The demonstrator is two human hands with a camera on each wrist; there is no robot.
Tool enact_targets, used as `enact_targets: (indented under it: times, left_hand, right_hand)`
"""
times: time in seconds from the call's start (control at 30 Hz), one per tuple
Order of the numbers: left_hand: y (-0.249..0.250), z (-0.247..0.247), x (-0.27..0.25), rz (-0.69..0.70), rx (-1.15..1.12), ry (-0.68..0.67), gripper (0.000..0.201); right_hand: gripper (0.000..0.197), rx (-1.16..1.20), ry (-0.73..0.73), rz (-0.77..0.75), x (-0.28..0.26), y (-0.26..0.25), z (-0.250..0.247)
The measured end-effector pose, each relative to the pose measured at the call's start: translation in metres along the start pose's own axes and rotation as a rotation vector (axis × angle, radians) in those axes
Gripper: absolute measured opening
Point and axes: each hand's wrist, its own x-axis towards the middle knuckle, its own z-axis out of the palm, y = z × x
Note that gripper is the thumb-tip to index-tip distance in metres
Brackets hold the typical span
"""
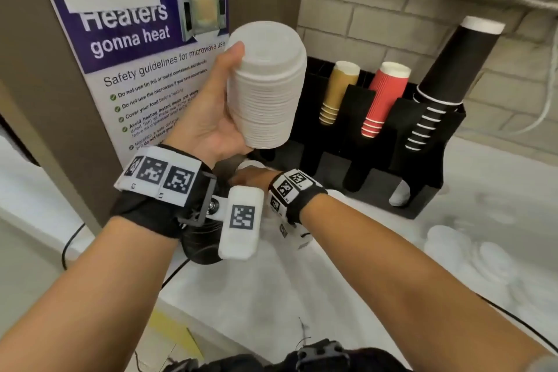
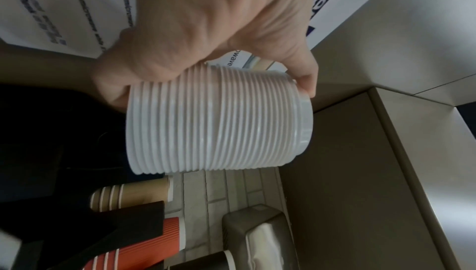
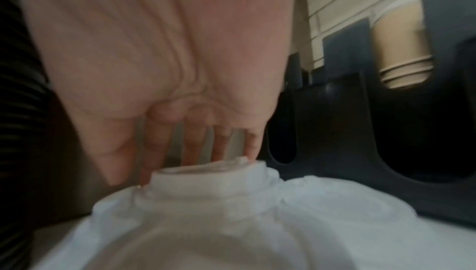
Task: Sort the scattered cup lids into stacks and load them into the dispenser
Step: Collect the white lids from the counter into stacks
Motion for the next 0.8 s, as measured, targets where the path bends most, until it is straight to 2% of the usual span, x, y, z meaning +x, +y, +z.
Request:
enact_targets:
  times: [0.17,0.23,0.3,0.4,0.5,0.57,0.67,0.8]
  left_hand:
    - [-0.009,-0.003,0.008,-0.018,0.009,-0.006,0.089]
    - [-0.01,-0.005,0.012,-0.032,0.013,-0.007,0.093]
    - [-0.01,-0.006,0.014,-0.046,0.005,-0.018,0.094]
    - [-0.009,-0.009,0.016,-0.059,0.004,-0.023,0.094]
    - [-0.008,-0.011,0.018,-0.05,0.033,0.01,0.09]
    - [-0.007,-0.01,0.019,-0.04,0.046,0.032,0.075]
    - [-0.008,-0.007,0.019,-0.036,0.063,0.042,0.064]
    - [-0.009,-0.005,0.019,-0.051,0.023,-0.023,0.084]
  right_hand:
    - [0.04,-0.178,-0.052,-0.034,-0.001,0.004,-0.004]
    - [0.041,-0.266,-0.209,-0.014,-0.011,0.013,-0.007]
    - [0.041,-0.474,-0.312,0.007,-0.03,0.026,-0.011]
    - [0.032,-0.618,-0.296,0.071,-0.059,0.042,-0.021]
    - [0.038,-0.454,-0.075,0.005,-0.066,0.04,-0.027]
    - [0.05,-0.322,-0.013,-0.059,-0.06,0.025,-0.017]
    - [0.048,-0.18,-0.044,-0.005,-0.048,0.011,0.009]
    - [0.043,-0.239,-0.213,0.001,-0.041,0.017,0.006]
